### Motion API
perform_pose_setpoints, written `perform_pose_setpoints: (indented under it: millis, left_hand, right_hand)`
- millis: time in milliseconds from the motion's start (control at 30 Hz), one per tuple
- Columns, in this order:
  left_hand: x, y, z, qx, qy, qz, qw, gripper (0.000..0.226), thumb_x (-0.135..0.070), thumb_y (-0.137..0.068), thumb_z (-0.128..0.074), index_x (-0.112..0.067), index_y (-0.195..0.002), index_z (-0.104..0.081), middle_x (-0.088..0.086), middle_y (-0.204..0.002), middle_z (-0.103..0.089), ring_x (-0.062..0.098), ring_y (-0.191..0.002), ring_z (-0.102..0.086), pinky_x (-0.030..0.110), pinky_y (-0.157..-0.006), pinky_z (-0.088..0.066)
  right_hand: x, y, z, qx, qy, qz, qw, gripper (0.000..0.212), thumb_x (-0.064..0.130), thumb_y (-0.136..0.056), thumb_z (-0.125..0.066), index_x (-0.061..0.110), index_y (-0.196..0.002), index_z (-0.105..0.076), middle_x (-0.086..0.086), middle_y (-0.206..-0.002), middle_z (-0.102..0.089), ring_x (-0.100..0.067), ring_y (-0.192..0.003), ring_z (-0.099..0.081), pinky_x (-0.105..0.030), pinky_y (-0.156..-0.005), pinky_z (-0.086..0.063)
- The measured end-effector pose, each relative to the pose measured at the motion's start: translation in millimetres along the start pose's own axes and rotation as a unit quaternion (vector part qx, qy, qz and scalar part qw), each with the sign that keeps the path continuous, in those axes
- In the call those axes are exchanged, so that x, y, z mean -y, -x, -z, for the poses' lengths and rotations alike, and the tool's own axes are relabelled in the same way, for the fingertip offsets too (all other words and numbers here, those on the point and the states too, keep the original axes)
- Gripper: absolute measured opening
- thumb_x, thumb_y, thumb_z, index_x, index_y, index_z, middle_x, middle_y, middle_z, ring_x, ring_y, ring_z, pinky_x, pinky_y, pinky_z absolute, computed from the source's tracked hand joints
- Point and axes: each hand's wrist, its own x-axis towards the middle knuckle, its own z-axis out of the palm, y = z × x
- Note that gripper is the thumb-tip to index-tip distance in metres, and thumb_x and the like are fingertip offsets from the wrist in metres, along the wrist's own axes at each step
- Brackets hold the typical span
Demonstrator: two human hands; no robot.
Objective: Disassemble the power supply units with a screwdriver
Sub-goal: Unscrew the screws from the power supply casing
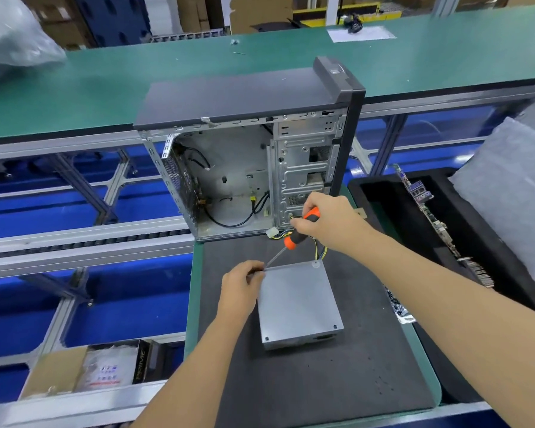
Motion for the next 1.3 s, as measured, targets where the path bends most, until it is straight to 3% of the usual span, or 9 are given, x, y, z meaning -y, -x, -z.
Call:
perform_pose_setpoints:
  millis: [367,500,633,833,900,1000,1100,1200,1300]
  left_hand:
    - [8.0,-2.7,-1.1,-0.026,-0.021,-0.025,0.999,0.013,-0.017,-0.089,-0.073,-0.014,-0.101,-0.077,-0.011,-0.089,-0.071,-0.005,-0.081,-0.063,-0.001,-0.075,-0.041]
    - [9.9,-4.1,-1.2,-0.015,0.005,-0.012,1.0,0.011,-0.017,-0.088,-0.075,-0.015,-0.099,-0.077,-0.015,-0.087,-0.07,-0.007,-0.086,-0.063,0.002,-0.077,-0.044]
    - [13.8,-5.3,-1.0,0.001,0.019,-0.004,1.0,0.011,-0.019,-0.087,-0.077,-0.018,-0.097,-0.076,-0.022,-0.085,-0.067,-0.01,-0.087,-0.061,0.002,-0.076,-0.043]
    - [18.2,-8.0,-1.7,0.015,0.035,-0.001,0.999,0.01,-0.019,-0.087,-0.076,-0.018,-0.097,-0.076,-0.016,-0.09,-0.071,-0.006,-0.086,-0.064,0.004,-0.077,-0.045]
    - [20.3,-9.2,-1.5,0.02,0.035,-0.002,0.999,0.01,-0.02,-0.087,-0.076,-0.019,-0.097,-0.075,-0.015,-0.091,-0.071,-0.005,-0.086,-0.064,0.005,-0.077,-0.045]
    - [22.1,-9.1,-2.0,0.022,0.044,0.004,0.999,0.01,-0.022,-0.088,-0.075,-0.021,-0.098,-0.075,-0.015,-0.09,-0.071,-0.006,-0.087,-0.063,0.004,-0.076,-0.044]
    - [22.7,-9.4,-1.5,0.025,0.058,0.027,0.998,0.011,-0.025,-0.087,-0.076,-0.024,-0.097,-0.074,-0.014,-0.089,-0.072,-0.005,-0.085,-0.064,0.005,-0.075,-0.046]
    - [22.1,-9.8,0.7,0.038,0.097,0.068,0.992,0.011,-0.027,-0.085,-0.078,-0.027,-0.095,-0.073,-0.014,-0.087,-0.073,-0.003,-0.082,-0.066,0.006,-0.071,-0.046]
    - [21.8,-6.5,1.0,0.059,0.145,0.095,0.983,0.016,-0.028,-0.084,-0.08,-0.031,-0.097,-0.072,-0.014,-0.089,-0.074,-0.001,-0.082,-0.068,0.007,-0.069,-0.048]
  right_hand:
    - [58.8,-9.2,-6.0,0.03,0.111,0.127,0.985,0.061,0.081,-0.072,-0.058,0.024,-0.088,-0.045,-0.002,-0.077,-0.047,-0.021,-0.074,-0.05,-0.03,-0.051,-0.034]
    - [98.3,-14.6,-15.8,0.011,0.314,0.191,0.93,0.075,0.087,-0.079,-0.033,0.013,-0.076,-0.043,-0.001,-0.065,-0.036,-0.025,-0.061,-0.042,-0.032,-0.052,-0.031]
    - [122.4,-19.6,-21.0,0.05,0.37,0.205,0.904,0.063,0.071,-0.089,-0.048,0.014,-0.064,-0.035,-0.001,-0.066,-0.036,-0.024,-0.059,-0.042,-0.031,-0.052,-0.032]
    - [121.3,-22.7,-8.4,0.186,0.349,0.207,0.895,0.016,0.024,-0.09,-0.062,0.018,-0.102,-0.053,-0.005,-0.096,-0.05,-0.025,-0.077,-0.054,-0.03,-0.05,-0.032]
    - [117.4,-23.3,1.0,0.226,0.333,0.183,0.897,0.026,0.036,-0.087,-0.065,0.024,-0.107,-0.052,-0.003,-0.105,-0.05,-0.025,-0.084,-0.055,-0.03,-0.053,-0.035]
    - [117.3,-20.4,0.7,0.154,0.398,0.161,0.89,0.063,0.078,-0.082,-0.047,0.017,-0.095,-0.052,-0.003,-0.088,-0.045,-0.027,-0.077,-0.051,-0.03,-0.05,-0.029]
    - [121.2,-18.0,-9.4,0.091,0.463,0.215,0.855,0.051,0.063,-0.093,-0.046,0.014,-0.084,-0.044,-0.004,-0.077,-0.041,-0.024,-0.062,-0.042,-0.03,-0.047,-0.026]
    - [118.8,-19.7,-11.5,0.157,0.391,0.23,0.877,0.035,0.033,-0.086,-0.067,0.014,-0.103,-0.043,-0.006,-0.092,-0.049,-0.026,-0.07,-0.051,-0.033,-0.052,-0.039]
    - [114.7,-19.6,-6.6,0.188,0.313,0.182,0.913,0.046,0.049,-0.082,-0.072,0.019,-0.103,-0.045,-0.004,-0.094,-0.047,-0.025,-0.075,-0.053,-0.034,-0.053,-0.04]
